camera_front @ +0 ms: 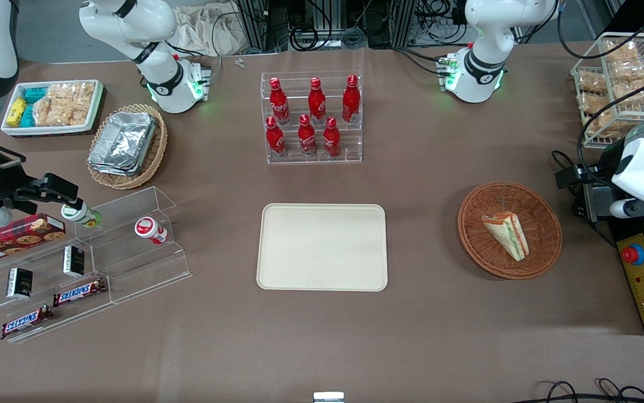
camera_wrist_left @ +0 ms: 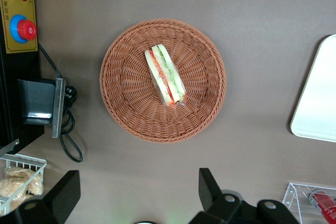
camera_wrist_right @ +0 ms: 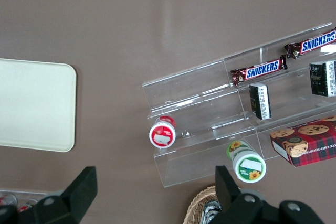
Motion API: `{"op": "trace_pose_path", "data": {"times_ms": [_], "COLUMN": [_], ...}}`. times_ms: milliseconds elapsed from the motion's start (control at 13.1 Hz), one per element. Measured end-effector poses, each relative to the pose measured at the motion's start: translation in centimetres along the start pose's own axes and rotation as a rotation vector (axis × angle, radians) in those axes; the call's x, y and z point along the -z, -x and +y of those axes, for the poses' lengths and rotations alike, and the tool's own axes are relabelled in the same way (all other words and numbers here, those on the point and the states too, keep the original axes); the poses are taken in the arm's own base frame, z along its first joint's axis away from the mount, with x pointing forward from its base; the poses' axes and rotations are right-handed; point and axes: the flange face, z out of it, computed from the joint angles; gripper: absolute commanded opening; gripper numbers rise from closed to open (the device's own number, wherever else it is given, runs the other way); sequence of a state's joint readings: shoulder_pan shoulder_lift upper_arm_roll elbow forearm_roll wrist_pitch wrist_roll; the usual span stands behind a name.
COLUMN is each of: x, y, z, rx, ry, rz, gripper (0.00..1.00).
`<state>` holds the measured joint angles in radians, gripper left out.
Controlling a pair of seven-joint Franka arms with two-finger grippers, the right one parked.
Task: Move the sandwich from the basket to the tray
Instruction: 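Move the left gripper down over the wrapped sandwich in the wicker basket, then close the left gripper on the sandwich's upright edge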
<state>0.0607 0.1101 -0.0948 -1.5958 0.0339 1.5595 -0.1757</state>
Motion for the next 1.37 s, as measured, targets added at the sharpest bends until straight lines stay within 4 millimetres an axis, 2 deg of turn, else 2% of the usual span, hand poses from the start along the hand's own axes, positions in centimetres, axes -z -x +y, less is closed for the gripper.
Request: {"op": "trace_pose_path", "data": {"times_ms": [76, 152, 305, 457, 838, 1219, 1371], "x": [-1.1, -2.6, -6.8, -10.8, -16.4, -21.5, -23.2], "y": [-0.4, -1.2, -2.4, -2.4, -3.5, -5.2, -5.3], "z": [-0.6, -2.1, -5.0, -5.5, -3.2, 1.1, 1.8], "rx": [0.024, 0.065, 0.182, 0.313, 0.492, 0.530, 0.527], "ry": [-0.002, 0.002, 0.012, 0.016, 0.065, 0.090, 0.088], "rz": [-0.009, 0.004, 0.042, 0.036, 0.025, 0.047, 0.036], "gripper": [1.00, 0.99, 0.99, 0.99, 0.99, 0.99, 0.99]}}
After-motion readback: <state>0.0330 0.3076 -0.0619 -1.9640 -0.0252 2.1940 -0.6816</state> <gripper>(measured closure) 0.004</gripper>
